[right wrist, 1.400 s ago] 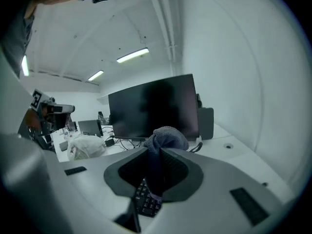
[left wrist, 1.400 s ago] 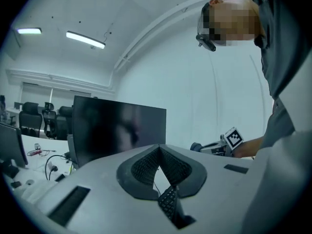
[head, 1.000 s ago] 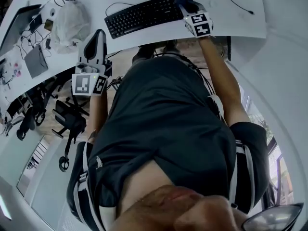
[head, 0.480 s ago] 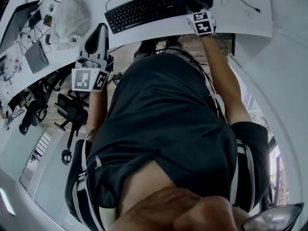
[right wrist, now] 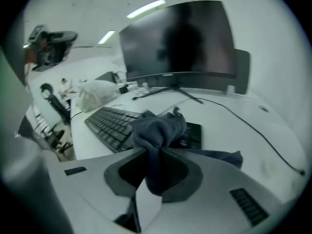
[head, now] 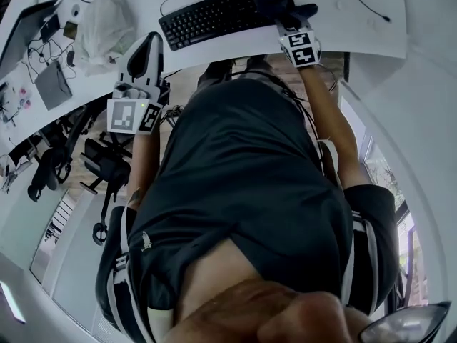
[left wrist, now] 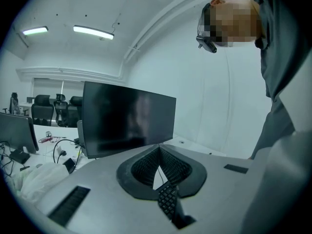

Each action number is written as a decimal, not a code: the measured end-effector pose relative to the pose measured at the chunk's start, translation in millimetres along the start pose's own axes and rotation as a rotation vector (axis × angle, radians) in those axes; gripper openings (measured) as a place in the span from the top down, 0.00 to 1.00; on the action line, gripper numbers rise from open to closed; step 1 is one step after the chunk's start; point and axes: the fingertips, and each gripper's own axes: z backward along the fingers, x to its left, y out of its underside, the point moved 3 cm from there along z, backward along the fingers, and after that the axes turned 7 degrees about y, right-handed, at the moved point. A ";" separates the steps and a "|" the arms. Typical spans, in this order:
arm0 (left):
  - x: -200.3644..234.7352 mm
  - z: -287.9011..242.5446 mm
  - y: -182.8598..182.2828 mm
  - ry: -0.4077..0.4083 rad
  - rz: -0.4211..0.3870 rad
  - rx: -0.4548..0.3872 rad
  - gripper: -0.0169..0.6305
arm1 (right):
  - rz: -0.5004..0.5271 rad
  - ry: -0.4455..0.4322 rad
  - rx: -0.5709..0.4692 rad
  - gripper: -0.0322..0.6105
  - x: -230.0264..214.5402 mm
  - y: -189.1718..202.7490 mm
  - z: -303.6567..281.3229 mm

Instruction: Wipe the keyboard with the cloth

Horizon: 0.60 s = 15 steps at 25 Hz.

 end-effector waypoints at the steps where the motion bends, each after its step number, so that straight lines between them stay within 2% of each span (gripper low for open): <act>1: 0.4 -2.0 1.1 0.007 0.003 0.002 0.97 | 0.068 -0.054 0.000 0.85 18.4 -2.7 -5.0; 2: 0.5 -3.9 1.0 0.015 0.001 0.003 0.97 | 0.108 -0.084 0.006 0.85 28.0 -4.7 -9.0; 3: 1.2 -5.2 -0.1 0.021 -0.005 0.002 0.97 | 0.106 -0.087 0.015 0.85 27.6 -6.2 -10.3; 4: 3.2 -5.5 -1.4 0.024 -0.011 0.001 0.97 | 0.062 -0.067 0.021 0.85 18.6 -6.4 -8.7; 7: 15.8 -4.0 -2.2 0.013 -0.002 0.000 0.97 | -0.121 0.110 0.027 0.85 -31.9 5.8 4.0; 9: 23.5 -3.2 -0.4 0.005 0.011 0.000 0.97 | -0.160 0.208 0.040 0.85 -46.5 12.6 8.2; 10: 26.0 -3.3 0.8 0.005 0.016 0.001 0.97 | -0.141 0.205 0.039 0.85 -38.2 10.4 6.6; 11: 27.6 -3.9 1.8 0.006 0.019 0.003 0.97 | -0.094 0.163 0.033 0.85 -20.1 5.1 3.2; 13: 29.4 -6.8 1.8 0.015 0.021 0.006 0.97 | 0.024 0.016 0.018 0.85 22.9 -5.8 -4.1; 14: 30.2 -8.4 0.5 0.020 0.019 0.006 0.97 | 0.051 -0.037 0.014 0.85 33.4 -7.5 -5.7; 15: 31.5 -9.5 -1.2 0.023 0.016 0.005 0.97 | 0.039 -0.054 0.013 0.85 31.9 -6.4 -5.2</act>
